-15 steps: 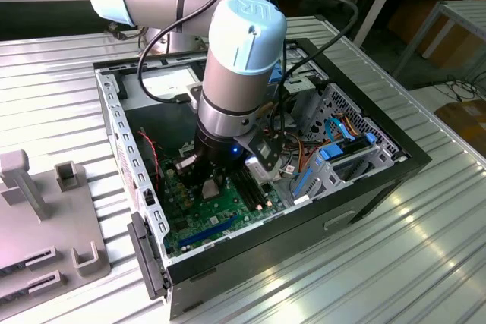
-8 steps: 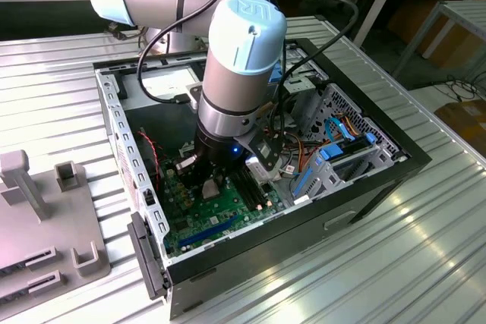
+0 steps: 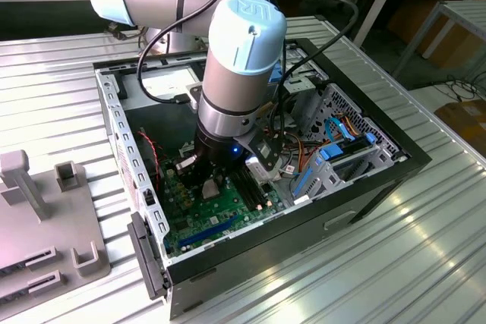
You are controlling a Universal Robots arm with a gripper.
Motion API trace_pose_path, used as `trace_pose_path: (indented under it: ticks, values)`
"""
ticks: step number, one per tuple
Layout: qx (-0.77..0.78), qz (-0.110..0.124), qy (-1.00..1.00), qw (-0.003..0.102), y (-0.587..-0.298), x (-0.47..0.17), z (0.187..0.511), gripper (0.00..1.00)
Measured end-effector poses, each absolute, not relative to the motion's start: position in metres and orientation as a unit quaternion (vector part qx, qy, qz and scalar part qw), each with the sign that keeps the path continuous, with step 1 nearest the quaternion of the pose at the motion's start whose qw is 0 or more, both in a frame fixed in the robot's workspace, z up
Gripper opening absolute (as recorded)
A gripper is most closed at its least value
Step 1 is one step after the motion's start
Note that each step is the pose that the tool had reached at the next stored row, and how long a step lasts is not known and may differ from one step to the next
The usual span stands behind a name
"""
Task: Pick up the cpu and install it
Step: 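Place the cpu into insertion slot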
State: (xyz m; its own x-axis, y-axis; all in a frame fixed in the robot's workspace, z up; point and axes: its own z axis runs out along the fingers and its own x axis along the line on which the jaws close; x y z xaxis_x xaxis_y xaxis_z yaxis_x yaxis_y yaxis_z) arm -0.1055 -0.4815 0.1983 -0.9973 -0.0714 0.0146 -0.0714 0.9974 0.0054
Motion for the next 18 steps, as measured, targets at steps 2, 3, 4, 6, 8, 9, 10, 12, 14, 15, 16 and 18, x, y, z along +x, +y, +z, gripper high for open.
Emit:
trace_pose_path:
  ticks: [2,3,4,6,8,9,10,12,14,15,16,18]
  values:
    - [0.036,-0.003,-0.999,0.007,-0.4817,-0.1056,0.1982,0.47]
    - [0.036,-0.003,-0.999,0.007,-0.4817,-0.1056,0.1982,0.47]
    - [0.036,-0.003,-0.999,0.007,-0.4817,-0.1056,0.1982,0.47]
    - [0.036,-0.003,-0.999,0.007,-0.4818,-0.1055,0.1982,0.47]
    - [0.036,-0.003,-0.999,0.007,-0.4819,-0.1055,0.1981,0.48]
    - [0.036,-0.003,-0.999,0.007,-0.4819,-0.1055,0.1981,0.55]
    - [0.036,-0.003,-0.999,0.007,-0.4819,-0.1055,0.1982,0.55]
    - [0.036,-0.003,-0.999,0.007,-0.4819,-0.1054,0.1982,0.55]
    - [0.034,-0.003,-0.999,0.007,-0.4819,-0.1044,0.1983,0.55]
    - [0.032,-0.003,-0.999,0.008,-0.4817,-0.1036,0.1983,0.55]
    - [0.032,-0.003,-0.999,0.008,-0.4817,-0.1034,0.1983,0.55]
    - [0.032,-0.003,-0.999,0.008,-0.4817,-0.1031,0.1982,0.55]
